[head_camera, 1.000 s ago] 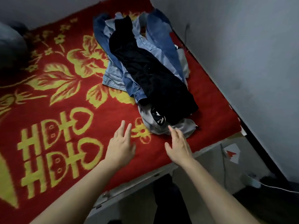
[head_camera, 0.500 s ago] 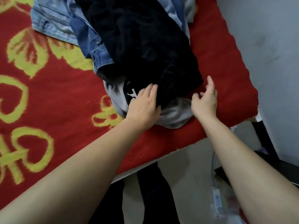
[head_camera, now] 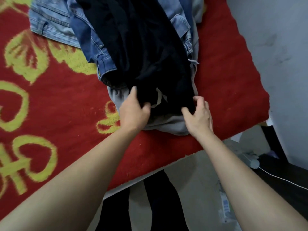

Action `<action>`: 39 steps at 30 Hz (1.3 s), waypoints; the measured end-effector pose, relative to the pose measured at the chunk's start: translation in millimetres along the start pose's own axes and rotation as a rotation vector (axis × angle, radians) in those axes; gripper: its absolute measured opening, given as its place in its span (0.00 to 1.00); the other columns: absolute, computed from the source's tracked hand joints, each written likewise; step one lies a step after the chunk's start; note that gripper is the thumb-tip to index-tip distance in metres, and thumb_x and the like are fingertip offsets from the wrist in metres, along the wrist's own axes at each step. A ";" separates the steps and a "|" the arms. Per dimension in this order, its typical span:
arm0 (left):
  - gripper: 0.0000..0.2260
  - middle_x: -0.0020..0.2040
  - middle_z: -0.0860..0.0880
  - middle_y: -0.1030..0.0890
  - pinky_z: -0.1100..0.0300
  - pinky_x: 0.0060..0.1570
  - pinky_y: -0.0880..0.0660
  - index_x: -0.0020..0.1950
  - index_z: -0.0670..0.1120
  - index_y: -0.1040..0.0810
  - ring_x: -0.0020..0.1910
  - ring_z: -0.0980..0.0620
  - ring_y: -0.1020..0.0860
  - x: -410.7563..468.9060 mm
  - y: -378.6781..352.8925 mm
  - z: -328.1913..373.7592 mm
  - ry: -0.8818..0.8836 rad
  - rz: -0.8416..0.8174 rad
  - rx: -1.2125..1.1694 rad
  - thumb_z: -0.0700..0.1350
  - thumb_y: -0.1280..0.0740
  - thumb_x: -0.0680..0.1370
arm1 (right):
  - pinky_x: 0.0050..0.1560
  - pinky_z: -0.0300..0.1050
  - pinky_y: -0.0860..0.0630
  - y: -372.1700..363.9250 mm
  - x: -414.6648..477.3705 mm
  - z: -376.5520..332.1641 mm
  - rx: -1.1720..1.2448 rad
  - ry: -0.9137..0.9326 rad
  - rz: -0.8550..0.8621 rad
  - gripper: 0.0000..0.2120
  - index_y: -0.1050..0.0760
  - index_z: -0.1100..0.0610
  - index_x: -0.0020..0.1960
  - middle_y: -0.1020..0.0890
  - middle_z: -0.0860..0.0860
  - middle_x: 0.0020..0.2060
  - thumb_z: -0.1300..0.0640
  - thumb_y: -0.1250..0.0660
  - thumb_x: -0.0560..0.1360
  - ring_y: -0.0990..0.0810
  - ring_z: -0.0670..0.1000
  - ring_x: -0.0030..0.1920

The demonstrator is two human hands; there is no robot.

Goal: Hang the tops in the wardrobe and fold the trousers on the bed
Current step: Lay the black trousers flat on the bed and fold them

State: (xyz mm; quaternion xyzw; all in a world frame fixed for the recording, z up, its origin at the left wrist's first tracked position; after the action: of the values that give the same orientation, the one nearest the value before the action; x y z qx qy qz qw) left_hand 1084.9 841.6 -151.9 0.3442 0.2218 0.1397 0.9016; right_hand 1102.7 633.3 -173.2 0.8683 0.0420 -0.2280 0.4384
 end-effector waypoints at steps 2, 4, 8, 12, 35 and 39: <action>0.14 0.45 0.53 0.20 0.63 0.43 0.26 0.57 0.46 0.23 0.44 0.56 0.23 -6.3 16.2 -18.2 0.293 0.127 -0.313 0.41 0.32 0.72 | 0.54 0.47 0.30 -0.9 -9.5 -13.7 -0.087 0.048 0.082 0.20 0.31 0.54 0.61 0.29 0.52 0.58 0.47 0.35 0.73 0.26 0.55 0.56; 0.09 0.42 0.51 0.19 0.65 0.36 0.25 0.49 0.43 0.22 0.40 0.55 0.22 -14.3 32.8 -39.1 0.590 0.275 -0.596 0.36 0.32 0.70 | 0.50 0.47 0.30 -5.1 -20.1 -31.8 -0.067 0.115 0.136 0.17 0.31 0.55 0.54 0.31 0.50 0.54 0.47 0.34 0.71 0.28 0.53 0.51; 0.09 0.38 0.45 0.24 0.52 0.41 0.22 0.45 0.40 0.25 0.35 0.51 0.25 -37.8 71.5 -75.9 0.895 0.294 -0.839 0.33 0.34 0.67 | 0.47 0.41 0.36 -29.7 -48.6 -65.4 0.158 0.012 -0.025 0.15 0.37 0.54 0.52 0.27 0.45 0.44 0.55 0.32 0.73 0.27 0.53 0.49; 0.07 0.38 0.49 0.20 0.57 0.35 0.23 0.43 0.44 0.21 0.34 0.51 0.20 -54.0 117.8 -98.9 0.872 0.226 -0.866 0.43 0.31 0.66 | 0.55 0.47 0.32 -51.3 -93.2 -94.8 0.237 -0.101 -0.151 0.23 0.38 0.59 0.66 0.24 0.59 0.61 0.59 0.34 0.74 0.26 0.62 0.62; 0.03 0.48 0.43 0.22 0.53 0.37 0.20 0.48 0.41 0.27 0.45 0.45 0.20 -161.6 612.2 -40.6 0.458 0.414 -1.493 0.37 0.37 0.75 | 0.40 0.50 0.18 106.2 -357.8 -487.8 1.095 0.286 -0.331 0.06 0.26 0.60 0.50 0.22 0.57 0.42 0.64 0.34 0.73 0.20 0.55 0.47; 0.04 0.43 0.47 0.20 0.57 0.42 0.20 0.45 0.45 0.24 0.44 0.47 0.19 -190.0 697.3 13.3 0.091 0.259 -1.606 0.41 0.38 0.75 | 0.43 0.49 0.18 170.5 -401.4 -542.9 1.262 0.501 -0.360 0.03 0.25 0.58 0.49 0.19 0.54 0.42 0.61 0.37 0.76 0.18 0.53 0.47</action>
State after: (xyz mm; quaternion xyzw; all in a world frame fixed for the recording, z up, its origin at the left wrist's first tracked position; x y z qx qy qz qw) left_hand 858.4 1262.2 390.7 -0.3903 0.0490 0.3733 0.8402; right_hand 986.0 1003.7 404.8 0.9629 0.1443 -0.0710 -0.2165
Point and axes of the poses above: each hand's wrist, its own x-axis towards the middle knuckle, its own y-axis out of the back of the hand, z = x × y, the point moved 1 cm from there along x, towards the middle knuckle
